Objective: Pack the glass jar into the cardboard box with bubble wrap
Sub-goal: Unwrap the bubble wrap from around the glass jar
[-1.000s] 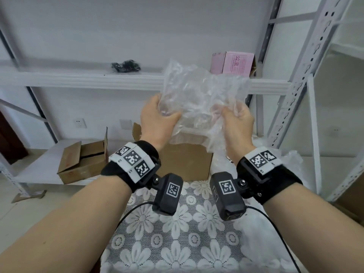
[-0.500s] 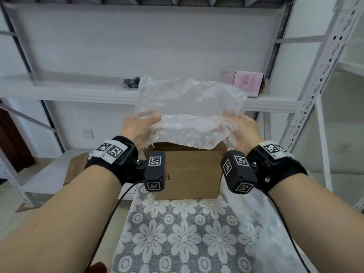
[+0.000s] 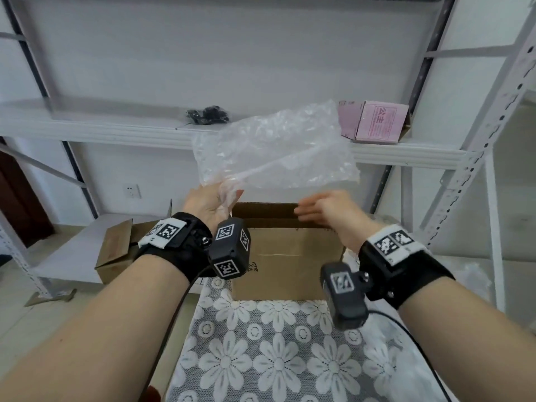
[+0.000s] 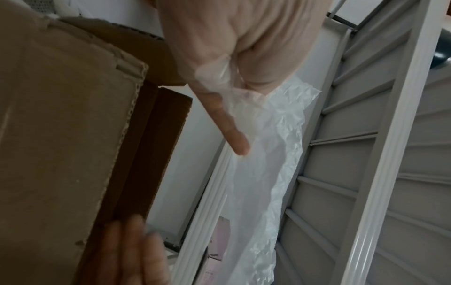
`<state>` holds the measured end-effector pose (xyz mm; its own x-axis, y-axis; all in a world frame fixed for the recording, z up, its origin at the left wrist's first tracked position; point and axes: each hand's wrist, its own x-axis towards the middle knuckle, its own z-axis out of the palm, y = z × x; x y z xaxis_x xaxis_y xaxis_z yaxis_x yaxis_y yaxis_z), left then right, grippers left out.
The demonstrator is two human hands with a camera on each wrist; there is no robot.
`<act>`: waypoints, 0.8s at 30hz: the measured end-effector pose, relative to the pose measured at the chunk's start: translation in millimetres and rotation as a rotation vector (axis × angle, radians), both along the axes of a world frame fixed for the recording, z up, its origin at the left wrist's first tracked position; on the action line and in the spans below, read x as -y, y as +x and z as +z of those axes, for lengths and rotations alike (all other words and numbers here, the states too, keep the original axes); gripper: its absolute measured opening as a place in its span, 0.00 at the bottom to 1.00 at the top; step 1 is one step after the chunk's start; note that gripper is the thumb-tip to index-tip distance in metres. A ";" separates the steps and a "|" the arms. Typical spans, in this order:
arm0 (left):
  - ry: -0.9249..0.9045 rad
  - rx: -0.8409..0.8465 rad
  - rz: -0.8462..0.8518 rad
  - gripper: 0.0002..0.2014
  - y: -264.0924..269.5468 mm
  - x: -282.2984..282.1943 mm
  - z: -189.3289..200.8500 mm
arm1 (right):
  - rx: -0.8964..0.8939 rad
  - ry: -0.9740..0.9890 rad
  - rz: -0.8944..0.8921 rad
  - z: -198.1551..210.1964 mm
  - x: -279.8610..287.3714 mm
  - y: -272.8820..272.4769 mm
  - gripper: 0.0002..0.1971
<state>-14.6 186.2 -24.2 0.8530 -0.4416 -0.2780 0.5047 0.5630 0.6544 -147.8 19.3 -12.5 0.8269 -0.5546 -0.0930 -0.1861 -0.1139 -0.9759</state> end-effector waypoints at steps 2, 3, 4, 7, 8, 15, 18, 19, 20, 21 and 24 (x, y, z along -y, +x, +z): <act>0.040 0.029 0.003 0.18 -0.3 1.8 -1.0 | -0.128 -0.372 0.186 -8.6 -6.0 -0.4 0.15; 0.077 0.063 -0.002 0.17 -1.3 2.5 -1.2 | -0.159 -0.508 0.272 -13.0 -7.6 -1.7 0.13; 0.134 0.099 -0.010 0.17 -2.8 3.0 -1.4 | -0.166 -0.584 0.337 -17.5 -7.7 -3.4 0.11; 0.256 0.191 -0.023 0.20 -6.1 4.2 -6.8 | -0.119 -0.614 0.368 -24.5 -4.7 -7.0 0.06; 0.265 0.201 -0.024 0.21 -7.5 4.2 -8.8 | -0.131 -0.607 0.390 -25.5 -3.7 -8.1 0.04; 0.316 0.153 -0.018 0.18 0.6 0.8 -24.6 | -0.254 -0.524 0.558 -54.2 -3.5 -14.0 0.06; 0.330 0.093 -0.026 0.22 4.1 -4.0 -26.5 | -0.265 -0.550 0.538 -66.9 -4.1 -12.9 0.05; 0.329 0.071 -0.047 0.22 4.6 -5.6 -26.9 | -0.273 -0.594 0.517 -69.0 -5.2 -11.7 0.05; 0.323 0.048 -0.092 0.20 4.9 -7.0 -26.8 | -0.286 -0.651 0.487 -70.7 -6.6 -10.1 0.08; 0.308 0.035 -0.149 0.16 2.6 -7.4 -25.4 | -0.304 -0.712 0.447 -72.1 -8.0 -8.6 0.13; 0.322 0.030 -0.237 0.12 -4.8 -8.9 -26.8 | -0.349 -0.852 0.344 -74.8 -12.3 -5.5 0.27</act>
<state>-19.4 195.1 -51.0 0.7475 -0.5220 -0.4107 0.5741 0.1969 0.7947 -153.3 31.6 -87.3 0.9581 -0.2830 -0.0433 -0.2727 -0.8560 -0.4391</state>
